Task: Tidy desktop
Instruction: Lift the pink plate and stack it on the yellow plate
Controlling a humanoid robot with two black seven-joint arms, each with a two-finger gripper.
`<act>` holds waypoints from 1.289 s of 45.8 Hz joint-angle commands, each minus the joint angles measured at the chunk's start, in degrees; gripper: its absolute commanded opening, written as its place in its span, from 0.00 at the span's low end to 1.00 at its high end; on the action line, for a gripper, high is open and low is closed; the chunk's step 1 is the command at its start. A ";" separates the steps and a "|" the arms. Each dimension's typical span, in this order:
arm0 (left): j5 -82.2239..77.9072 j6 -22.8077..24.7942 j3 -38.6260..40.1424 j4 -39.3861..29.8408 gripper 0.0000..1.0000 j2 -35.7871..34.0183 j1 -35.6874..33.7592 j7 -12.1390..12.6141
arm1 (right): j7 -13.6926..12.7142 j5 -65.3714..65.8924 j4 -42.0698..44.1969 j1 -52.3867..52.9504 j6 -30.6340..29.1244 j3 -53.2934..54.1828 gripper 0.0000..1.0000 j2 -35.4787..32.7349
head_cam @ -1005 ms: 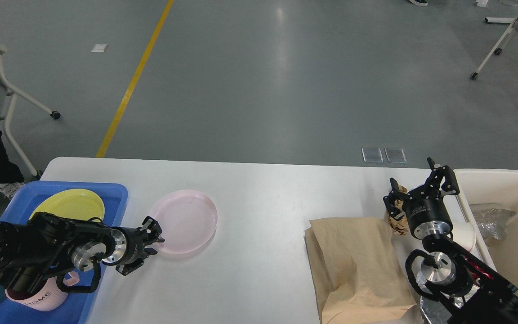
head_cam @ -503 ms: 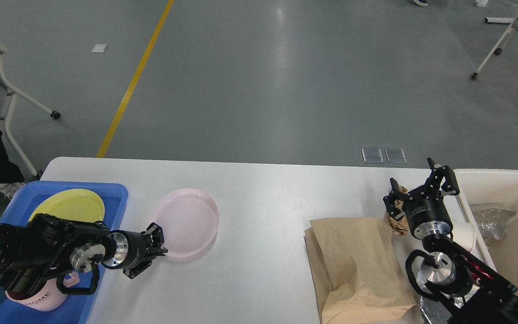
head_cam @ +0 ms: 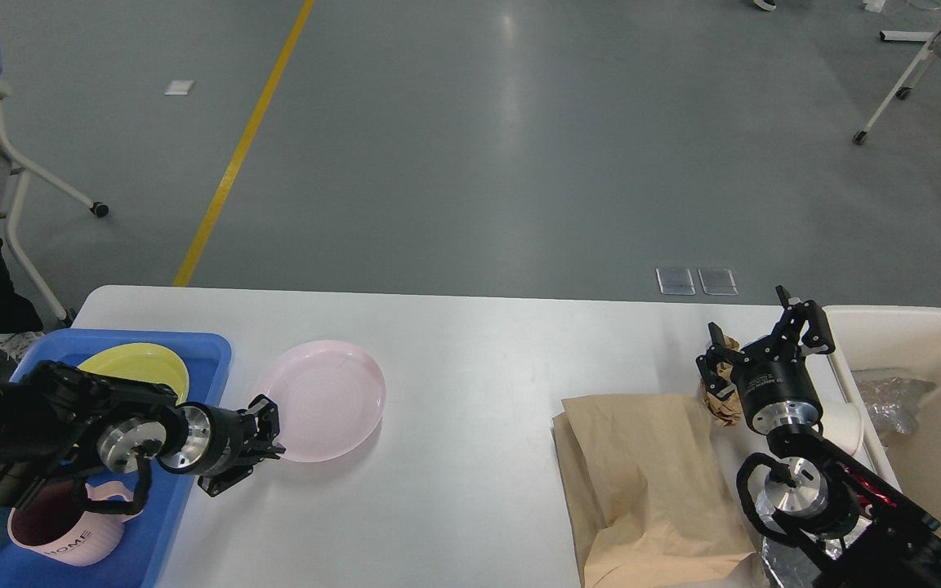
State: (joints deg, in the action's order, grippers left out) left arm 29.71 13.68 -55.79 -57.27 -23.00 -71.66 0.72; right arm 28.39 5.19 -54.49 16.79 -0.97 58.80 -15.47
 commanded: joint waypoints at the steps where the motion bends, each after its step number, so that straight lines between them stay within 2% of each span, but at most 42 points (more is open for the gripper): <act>1: 0.00 4.25 -5.19 -4.68 0.00 -3.63 -7.52 1.82 | 0.00 0.00 0.00 0.00 0.00 0.00 1.00 0.00; 6: 0.09 5.39 -9.24 -11.97 0.00 -7.41 -16.74 3.05 | 0.00 0.00 0.00 0.00 0.00 0.00 1.00 0.00; 15: 0.18 6.36 -22.42 -25.51 0.00 -9.79 -39.50 2.62 | 0.00 0.00 0.00 0.00 0.00 0.00 1.00 0.00; 20: 0.88 8.73 -28.66 -30.61 0.00 -9.35 -51.28 2.00 | 0.00 0.00 0.00 0.00 0.00 0.00 1.00 0.00; 23: 0.97 11.27 -30.51 -31.93 0.00 -9.17 -55.50 0.60 | 0.00 0.00 0.00 0.00 0.00 0.00 1.00 0.00; 26: 1.23 12.34 -31.04 -31.85 0.00 -9.17 -56.05 0.24 | 0.00 0.00 0.00 0.00 0.00 0.00 1.00 0.00; 36: 1.93 12.78 -31.75 -27.82 0.00 -10.84 -51.75 0.07 | 0.00 0.00 0.00 0.00 0.00 0.00 1.00 0.00; 47: 1.76 12.95 -29.47 -11.73 0.00 -18.40 -36.37 0.77 | 0.00 0.00 0.00 0.00 0.00 -0.09 1.00 0.00; 53: 1.32 12.52 -22.54 -2.42 0.00 -20.68 -24.60 1.30 | 0.00 0.00 0.00 0.00 0.00 0.00 1.00 0.00; 56: 1.14 12.43 -16.82 4.34 0.00 -20.69 -16.70 3.05 | 0.00 0.00 0.00 0.00 0.00 0.00 1.00 0.00; 57: 1.14 12.43 -12.72 8.97 0.00 -20.60 -11.71 4.97 | 0.00 0.00 0.00 0.00 0.00 0.00 1.00 0.00; 59: 0.97 12.43 -8.39 12.96 0.00 -20.42 -7.03 6.91 | 0.00 0.00 0.00 0.00 0.00 0.00 1.00 0.00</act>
State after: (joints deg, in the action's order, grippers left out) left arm 30.95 26.23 -74.59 -55.30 -43.53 -91.24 3.33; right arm 28.39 5.19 -54.49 16.79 -0.97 58.80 -15.47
